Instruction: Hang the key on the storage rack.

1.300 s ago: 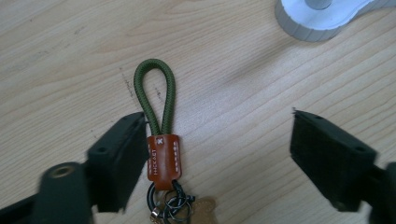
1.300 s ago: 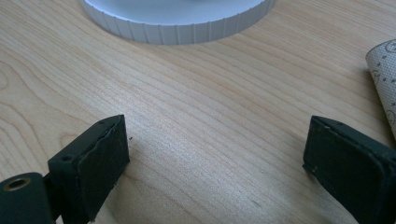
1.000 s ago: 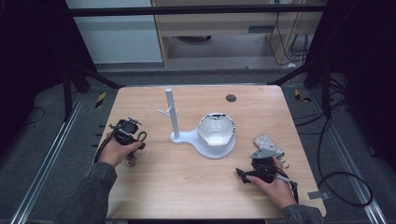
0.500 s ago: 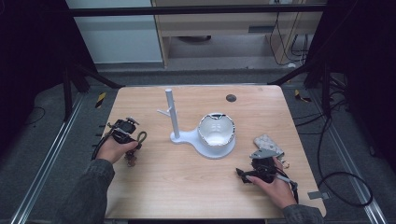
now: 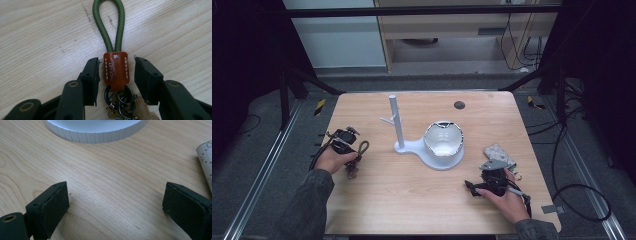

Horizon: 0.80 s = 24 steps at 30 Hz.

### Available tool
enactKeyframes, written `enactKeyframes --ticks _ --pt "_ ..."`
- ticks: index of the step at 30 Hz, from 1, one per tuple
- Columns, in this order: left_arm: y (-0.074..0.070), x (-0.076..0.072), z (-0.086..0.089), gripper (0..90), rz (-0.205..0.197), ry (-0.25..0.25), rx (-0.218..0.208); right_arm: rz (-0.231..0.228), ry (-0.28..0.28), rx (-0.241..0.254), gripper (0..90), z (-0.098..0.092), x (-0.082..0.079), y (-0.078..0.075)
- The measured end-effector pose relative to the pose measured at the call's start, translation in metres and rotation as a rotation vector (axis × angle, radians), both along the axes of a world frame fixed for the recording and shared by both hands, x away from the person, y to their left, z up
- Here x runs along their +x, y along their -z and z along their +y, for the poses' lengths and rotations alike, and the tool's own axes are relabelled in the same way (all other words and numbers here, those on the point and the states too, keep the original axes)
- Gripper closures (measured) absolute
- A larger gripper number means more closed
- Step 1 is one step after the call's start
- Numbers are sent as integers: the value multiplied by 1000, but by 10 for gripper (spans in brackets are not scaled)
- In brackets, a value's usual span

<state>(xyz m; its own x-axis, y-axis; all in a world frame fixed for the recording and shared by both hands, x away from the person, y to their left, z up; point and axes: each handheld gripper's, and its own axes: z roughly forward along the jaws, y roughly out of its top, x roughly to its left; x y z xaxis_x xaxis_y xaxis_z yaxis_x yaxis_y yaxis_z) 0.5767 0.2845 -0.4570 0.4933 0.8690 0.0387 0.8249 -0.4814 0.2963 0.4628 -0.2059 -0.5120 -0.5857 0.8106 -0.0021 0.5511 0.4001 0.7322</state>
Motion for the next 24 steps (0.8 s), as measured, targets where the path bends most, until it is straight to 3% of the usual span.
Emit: enactKeyframes --ticks 8,24 --pt "3 1 3 602 30 -3 -8 0 -1 1 68 0 0 0" --pt "6 4 1 631 44 13 -3 1 -1 0 68 0 0 0"
